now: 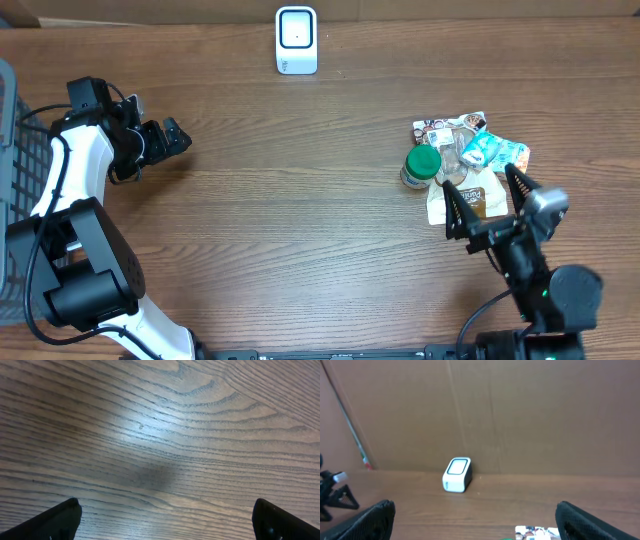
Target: Scan the item barcode
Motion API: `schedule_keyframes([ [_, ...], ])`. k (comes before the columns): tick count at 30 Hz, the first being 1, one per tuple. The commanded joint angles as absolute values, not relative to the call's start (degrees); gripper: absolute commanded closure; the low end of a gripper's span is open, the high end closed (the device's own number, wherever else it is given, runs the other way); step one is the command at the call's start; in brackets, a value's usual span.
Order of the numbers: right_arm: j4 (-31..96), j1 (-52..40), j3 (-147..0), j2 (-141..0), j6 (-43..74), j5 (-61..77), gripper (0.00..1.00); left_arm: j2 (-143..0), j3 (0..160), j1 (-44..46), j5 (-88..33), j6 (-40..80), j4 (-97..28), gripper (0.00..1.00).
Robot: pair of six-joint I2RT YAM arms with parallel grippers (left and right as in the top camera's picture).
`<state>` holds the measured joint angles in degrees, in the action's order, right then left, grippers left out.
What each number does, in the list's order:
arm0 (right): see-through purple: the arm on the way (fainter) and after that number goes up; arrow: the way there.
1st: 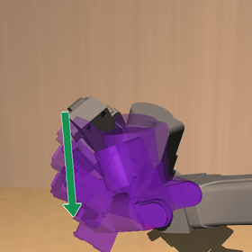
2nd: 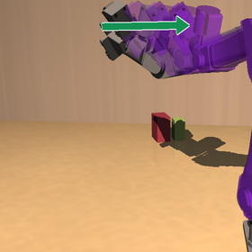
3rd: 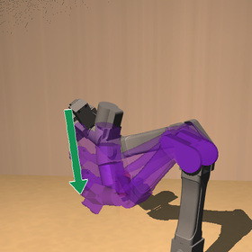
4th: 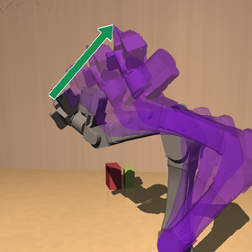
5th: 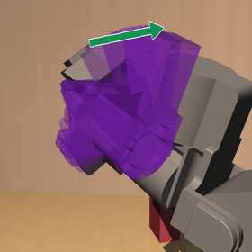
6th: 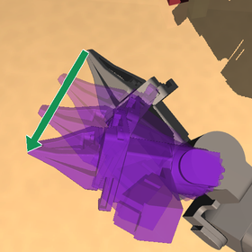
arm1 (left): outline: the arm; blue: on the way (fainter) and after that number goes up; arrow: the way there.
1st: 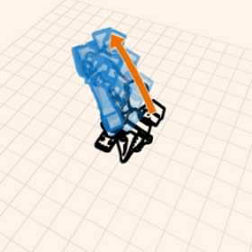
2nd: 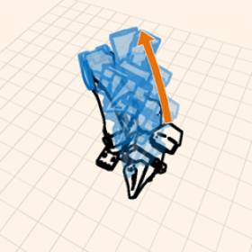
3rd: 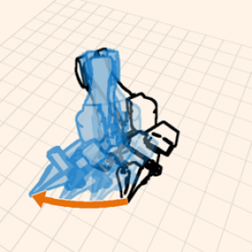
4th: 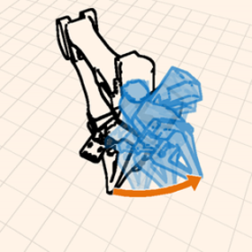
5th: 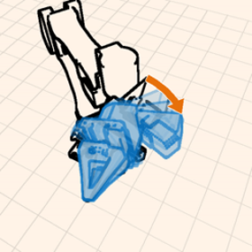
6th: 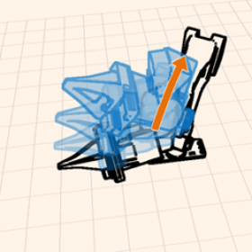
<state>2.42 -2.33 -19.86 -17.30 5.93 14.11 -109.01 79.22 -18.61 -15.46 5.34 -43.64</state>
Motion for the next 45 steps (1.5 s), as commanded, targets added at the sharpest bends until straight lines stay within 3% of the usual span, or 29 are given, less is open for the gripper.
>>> schedule_keyframes([
  [1, -2.0, -2.1, -13.2, -12.7, 5.5, 12.5, 0.0, -109.4, 80.4, -18.3, -16.0, 3.8, -43.6, 0.0],
  [9, -12.0, -2.1, -0.6, -5.0, 5.5, 12.5, 0.0, -109.4, 80.4, -18.3, -16.0, 3.8, -43.6, 0.01],
  [18, 3.9, -2.1, -0.5, -0.1, 6.0, 12.0, 0.0, -109.4, 80.4, -18.3, -16.0, 3.8, -43.6, 0.0],
  [45, 3.7, -2.2, -0.5, -0.2, 5.9, 12.5, 0.0, -109.3, 80.4, -18.2, -15.9, 3.8, -43.5, 0.0],
])
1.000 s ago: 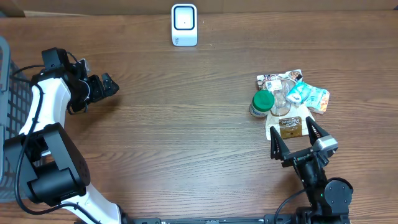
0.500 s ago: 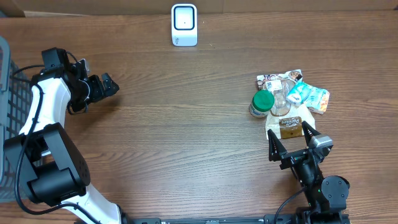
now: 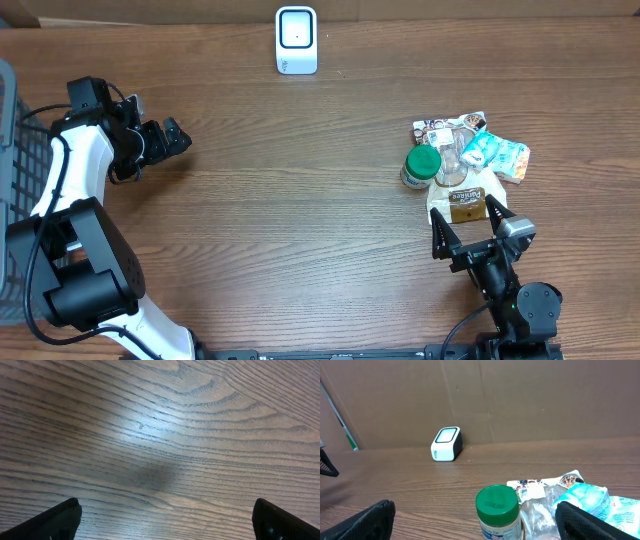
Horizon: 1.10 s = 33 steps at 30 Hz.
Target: Scan the item barcode
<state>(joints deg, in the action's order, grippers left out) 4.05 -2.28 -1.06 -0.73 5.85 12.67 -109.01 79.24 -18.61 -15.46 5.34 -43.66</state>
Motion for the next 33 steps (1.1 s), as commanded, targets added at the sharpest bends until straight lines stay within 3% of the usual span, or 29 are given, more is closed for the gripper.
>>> schedule_keyframes([
  [1, 3.7, -2.2, -0.5, -0.2, 5.9, 12.5, 0.0, -108.8, 80.4, -17.9, -15.9, 3.8, -43.5, 0.0],
  [13, 3.7, -2.2, -0.5, -0.2, 5.9, 12.5, 0.0, -87.0, 79.1, -8.1, -15.9, 3.8, -43.4, 0.0],
  [21, 3.7, -2.2, -0.5, -0.2, 5.9, 12.5, 0.0, -67.5, 66.2, 0.6, -14.3, 3.2, -42.1, 0.0],
  [26, 3.7, -2.2, -0.5, -0.2, 5.9, 12.5, 0.0, -54.8, 53.1, 1.1, -12.7, 2.7, -29.5, 0.0],
  [29, 3.7, -2.2, -0.5, -0.2, 5.9, 12.5, 0.0, -43.5, 38.0, 1.1, -12.7, -1.6, -10.8, 0.0],
  [33, 3.7, -2.2, -0.5, -0.2, 5.9, 12.5, 0.0, -33.1, 24.2, 1.1, -12.7, -7.9, 4.6, 0.0],
])
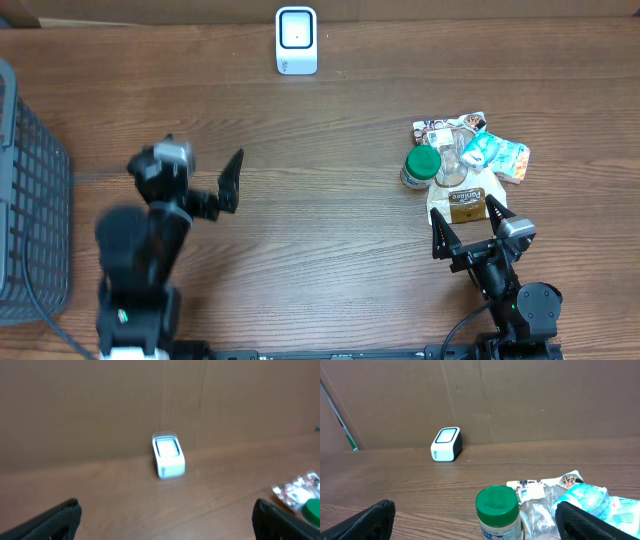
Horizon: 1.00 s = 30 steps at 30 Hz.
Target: Scan the item barcode
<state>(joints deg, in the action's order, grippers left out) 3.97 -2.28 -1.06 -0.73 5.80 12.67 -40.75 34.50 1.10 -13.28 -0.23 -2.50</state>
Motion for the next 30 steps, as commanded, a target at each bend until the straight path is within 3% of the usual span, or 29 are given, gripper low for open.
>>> schedule_keyframes([
  [1, 3.7, -2.2, -0.5, -0.2, 5.9, 12.5, 0.0, -30.5, 21.0, 1.1, -12.7, -9.7, 7.6, 0.0],
  [4, 3.7, -2.2, -0.5, -0.2, 5.9, 12.5, 0.0, -24.0, 13.2, 1.1, -12.7, -13.9, 13.5, 0.0],
  [13, 3.7, -2.2, -0.5, -0.2, 5.9, 12.5, 0.0, -8.9, 0.3, 1.1, -11.6, -18.2, 13.6, 0.01],
  [23, 3.7, -2.2, -0.5, -0.2, 5.9, 12.5, 0.0, -0.2, 0.3, 1.1, -10.0, -18.0, -3.9, 0.0],
  [30, 3.7, -2.2, -0.5, -0.2, 5.9, 12.5, 0.0, -0.3, 0.3, 1.1, -10.0, -16.7, -3.4, 0.0],
])
